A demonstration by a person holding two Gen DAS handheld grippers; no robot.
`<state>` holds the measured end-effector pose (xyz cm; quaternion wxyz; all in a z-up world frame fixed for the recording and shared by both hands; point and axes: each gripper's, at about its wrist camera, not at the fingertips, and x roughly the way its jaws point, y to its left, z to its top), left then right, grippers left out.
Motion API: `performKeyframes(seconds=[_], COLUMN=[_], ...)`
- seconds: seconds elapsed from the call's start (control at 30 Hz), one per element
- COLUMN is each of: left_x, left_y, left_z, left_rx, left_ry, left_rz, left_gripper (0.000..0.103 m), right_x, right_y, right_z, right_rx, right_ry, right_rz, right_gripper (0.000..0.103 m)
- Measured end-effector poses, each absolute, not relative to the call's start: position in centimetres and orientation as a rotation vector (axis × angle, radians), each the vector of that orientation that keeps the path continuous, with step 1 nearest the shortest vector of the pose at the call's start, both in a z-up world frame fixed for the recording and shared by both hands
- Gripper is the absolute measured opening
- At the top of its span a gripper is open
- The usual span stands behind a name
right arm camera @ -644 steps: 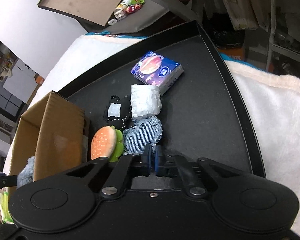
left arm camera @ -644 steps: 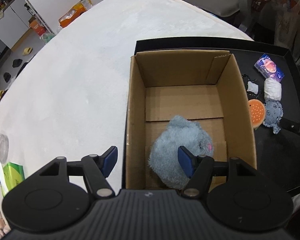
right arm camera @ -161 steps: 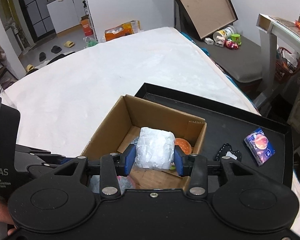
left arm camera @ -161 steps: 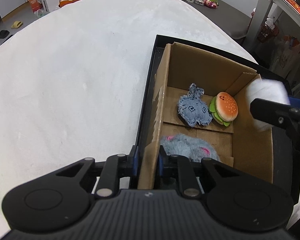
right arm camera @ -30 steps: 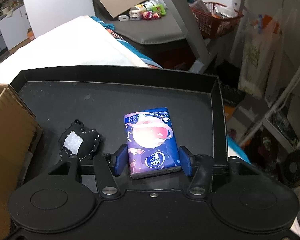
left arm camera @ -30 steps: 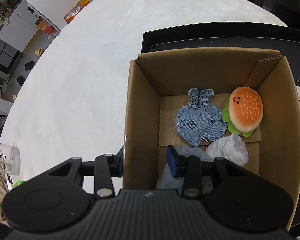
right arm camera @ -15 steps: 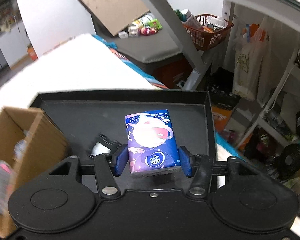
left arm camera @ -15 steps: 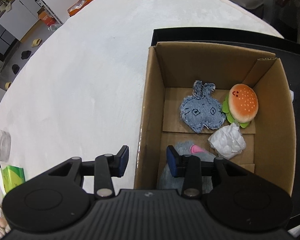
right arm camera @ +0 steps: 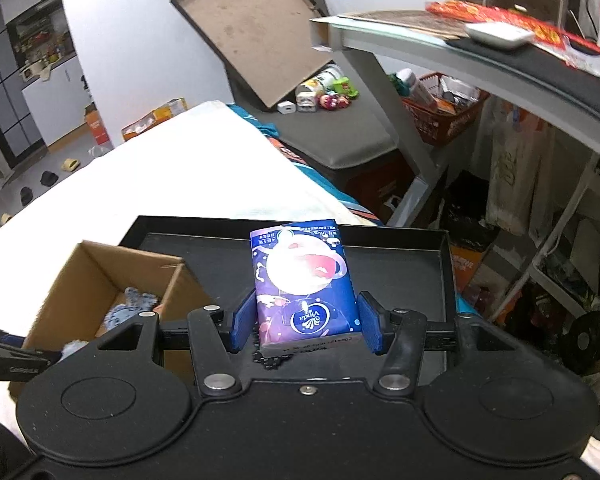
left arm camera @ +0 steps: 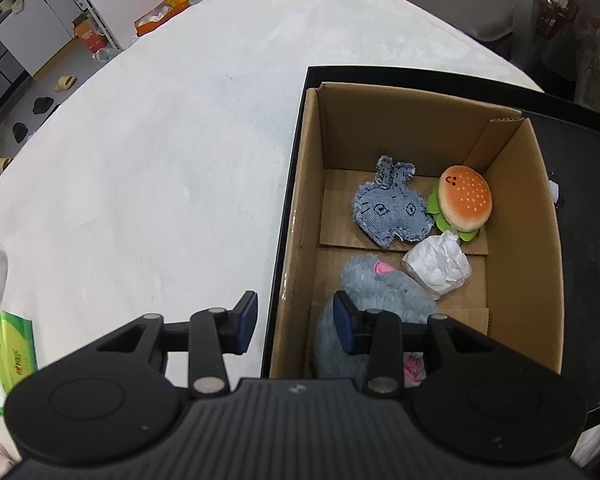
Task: Organize soft objects
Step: 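Carry the tissue pack with the right tool and drop it into the box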
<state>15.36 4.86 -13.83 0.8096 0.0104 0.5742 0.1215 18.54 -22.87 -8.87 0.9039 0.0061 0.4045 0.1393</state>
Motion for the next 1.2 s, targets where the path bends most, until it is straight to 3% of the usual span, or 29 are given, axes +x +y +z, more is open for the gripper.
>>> performKeyframes(seconds=[0.7,1.0,1.2], left_x=[12.6,12.4,12.4], left_y=[7.3,8.3,8.6], left_z=[-14.1,-14.8,-15.3], left_rx=[-0.090,-0.161,-0.175], left_ry=[1.166,1.172,1.172], left_rz=[0.181,0.143,0.134], left_gripper=[0.035,0.018,0.016], right_x=[15.3,14.3,13.6], right_y=[-14.3,-11.5,-9.7], right_z=[-5.6,-5.7,-6.0], right_rx=[-0.115,-0.163,-0.196], right_ry=[0.812,0.836,0.874], right_rz=[0.467,0.500,0.524], right_gripper=[0.053,0.053,0.054])
